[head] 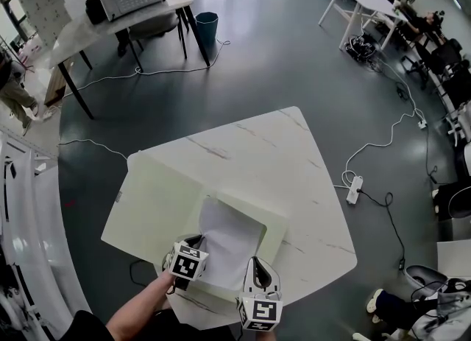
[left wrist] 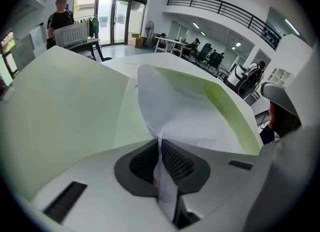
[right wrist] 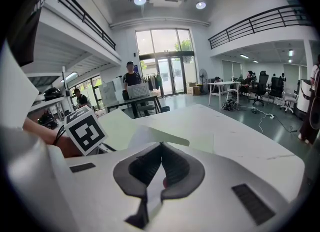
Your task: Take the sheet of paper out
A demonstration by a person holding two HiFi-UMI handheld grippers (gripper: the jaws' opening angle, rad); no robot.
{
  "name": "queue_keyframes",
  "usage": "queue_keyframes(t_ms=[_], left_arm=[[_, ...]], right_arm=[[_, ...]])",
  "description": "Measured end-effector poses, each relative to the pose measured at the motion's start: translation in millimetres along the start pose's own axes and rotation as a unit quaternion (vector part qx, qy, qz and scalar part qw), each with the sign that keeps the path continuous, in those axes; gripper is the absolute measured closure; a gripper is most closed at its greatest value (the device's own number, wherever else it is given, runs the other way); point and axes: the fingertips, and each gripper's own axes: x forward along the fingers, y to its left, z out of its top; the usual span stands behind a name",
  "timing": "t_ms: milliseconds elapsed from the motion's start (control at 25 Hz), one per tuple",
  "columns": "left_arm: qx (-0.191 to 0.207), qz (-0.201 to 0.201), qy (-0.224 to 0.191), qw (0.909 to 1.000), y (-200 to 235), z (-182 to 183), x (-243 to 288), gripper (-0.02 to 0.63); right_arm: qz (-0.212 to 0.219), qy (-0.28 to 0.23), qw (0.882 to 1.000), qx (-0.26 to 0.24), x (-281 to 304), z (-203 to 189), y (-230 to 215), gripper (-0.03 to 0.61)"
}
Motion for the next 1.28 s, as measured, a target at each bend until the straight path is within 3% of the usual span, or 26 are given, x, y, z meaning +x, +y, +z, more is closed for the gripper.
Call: queue_keyframes(t_ms=[360,680,960,1280], left_arm=[[-0.005,0.004,-0.036,0.9993,5.8,9.7,-35.6,0.581],[-0.009,0.007,-0.088,0.9961,11.6,19.0,-97.7,0.583],[-0.008,0.001,-0.146,0.9892,16.8,8.3,-207.3,0.583],[0.029,-0.009,-0.221,0.9749,6.8,1.4,-324.1,0.585]], right_arm=[[-0.011,-0.015,1.000,-0.010,-20.8,9.5,14.6,0.561],[-0.021,-0.043,0.999,-0.025,-55.9,30.1,42.6,0.560],[-0.042,-0.076,0.995,-0.046,-121.8,61.4,101.6,0.560],[-0.077,-0.127,0.987,-0.061,-199.6,92.9,150.1,0.560]])
